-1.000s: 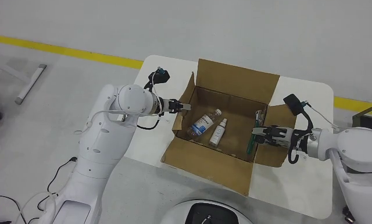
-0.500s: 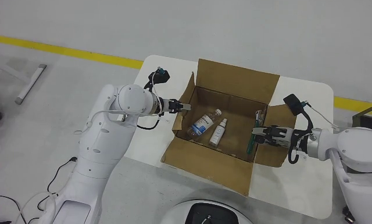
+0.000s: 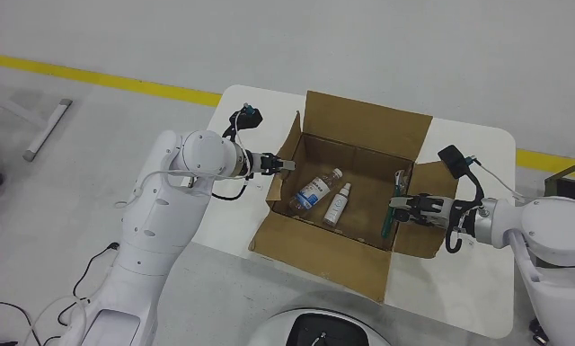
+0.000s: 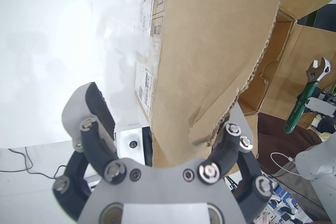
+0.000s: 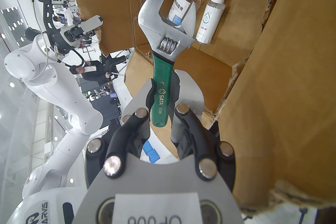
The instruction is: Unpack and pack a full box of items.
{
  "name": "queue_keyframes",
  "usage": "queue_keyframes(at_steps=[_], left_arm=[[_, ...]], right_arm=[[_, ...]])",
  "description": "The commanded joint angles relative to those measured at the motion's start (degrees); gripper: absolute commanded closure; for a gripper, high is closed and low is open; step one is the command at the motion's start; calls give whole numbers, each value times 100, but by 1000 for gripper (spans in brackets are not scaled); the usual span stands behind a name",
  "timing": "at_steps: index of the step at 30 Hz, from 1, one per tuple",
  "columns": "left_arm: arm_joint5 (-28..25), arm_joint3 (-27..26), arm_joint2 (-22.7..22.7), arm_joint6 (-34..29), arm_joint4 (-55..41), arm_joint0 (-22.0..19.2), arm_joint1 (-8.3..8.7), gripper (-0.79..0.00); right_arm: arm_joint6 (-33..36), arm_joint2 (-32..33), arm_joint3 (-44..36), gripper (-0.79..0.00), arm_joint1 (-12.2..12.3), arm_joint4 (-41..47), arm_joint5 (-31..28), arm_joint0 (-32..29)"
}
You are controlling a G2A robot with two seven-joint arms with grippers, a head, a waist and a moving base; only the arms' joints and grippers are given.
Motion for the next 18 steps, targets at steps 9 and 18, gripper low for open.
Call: queue_keyframes(at_steps=[9,18], left_arm=[[0,0,0,0,0,0,0,-785],[0,0,0,0,0,0,0,0]], right_arm=[[0,-3,0,0,0,0,1,0],[0,-3,0,-489,0,0,1,0]])
